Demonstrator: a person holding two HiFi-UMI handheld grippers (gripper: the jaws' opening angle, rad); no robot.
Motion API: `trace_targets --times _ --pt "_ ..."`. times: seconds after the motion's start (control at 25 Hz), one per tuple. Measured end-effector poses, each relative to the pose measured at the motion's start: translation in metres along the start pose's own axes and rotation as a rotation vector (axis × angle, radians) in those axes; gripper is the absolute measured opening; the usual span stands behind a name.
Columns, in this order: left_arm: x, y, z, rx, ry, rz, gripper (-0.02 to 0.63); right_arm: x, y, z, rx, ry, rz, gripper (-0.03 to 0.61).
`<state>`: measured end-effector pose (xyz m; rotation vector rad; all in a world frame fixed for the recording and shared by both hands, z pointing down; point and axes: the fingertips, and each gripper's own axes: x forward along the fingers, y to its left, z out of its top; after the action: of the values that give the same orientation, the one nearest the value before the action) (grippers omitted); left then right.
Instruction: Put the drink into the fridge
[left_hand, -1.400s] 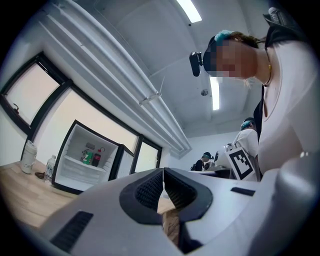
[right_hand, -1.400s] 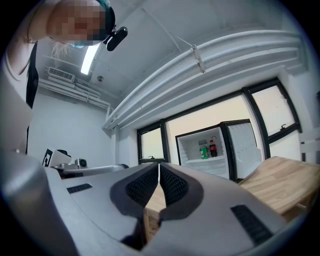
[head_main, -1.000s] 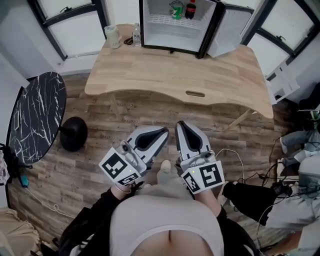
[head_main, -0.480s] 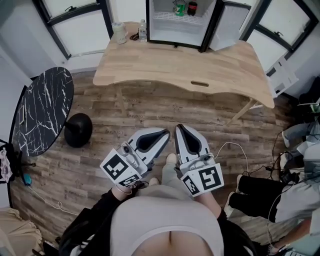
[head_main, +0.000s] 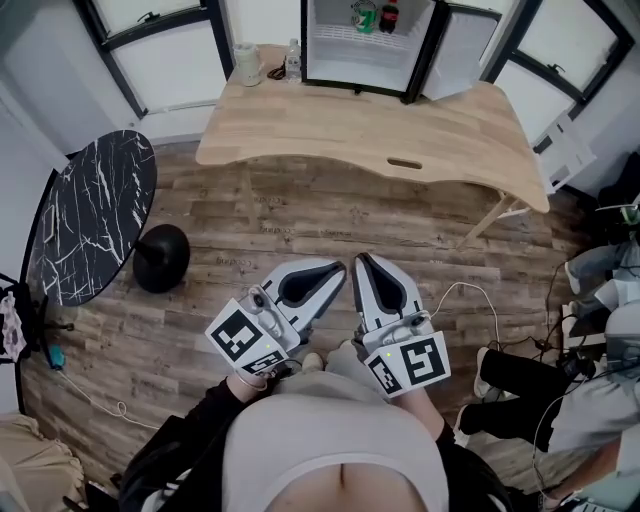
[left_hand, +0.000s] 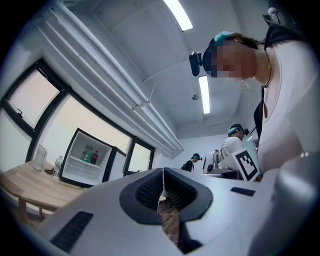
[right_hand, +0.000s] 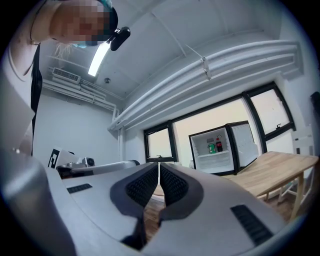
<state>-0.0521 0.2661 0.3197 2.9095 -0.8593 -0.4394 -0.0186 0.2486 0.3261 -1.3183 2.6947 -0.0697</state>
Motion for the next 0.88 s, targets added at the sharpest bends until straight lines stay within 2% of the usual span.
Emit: trace_targets --times 0.28,0.68,0.88 --pt "0.001 -0.002 0.002 0.002 -0.002 -0.001 0.012 0.000 0.004 0.001 0.003 -0.001 0.008 0.034" --pt "0.005 -0.015 -0.005 -0.005 -0.002 -0.015 0.012 -0.024 -0.006 -0.002 0.002 0.005 -0.037 0.034" --pt "0.003 -0.015 -0.002 0.004 -0.002 -0.011 0.012 -0.021 0.001 0.000 -0.014 0.003 -0.018 0.034"
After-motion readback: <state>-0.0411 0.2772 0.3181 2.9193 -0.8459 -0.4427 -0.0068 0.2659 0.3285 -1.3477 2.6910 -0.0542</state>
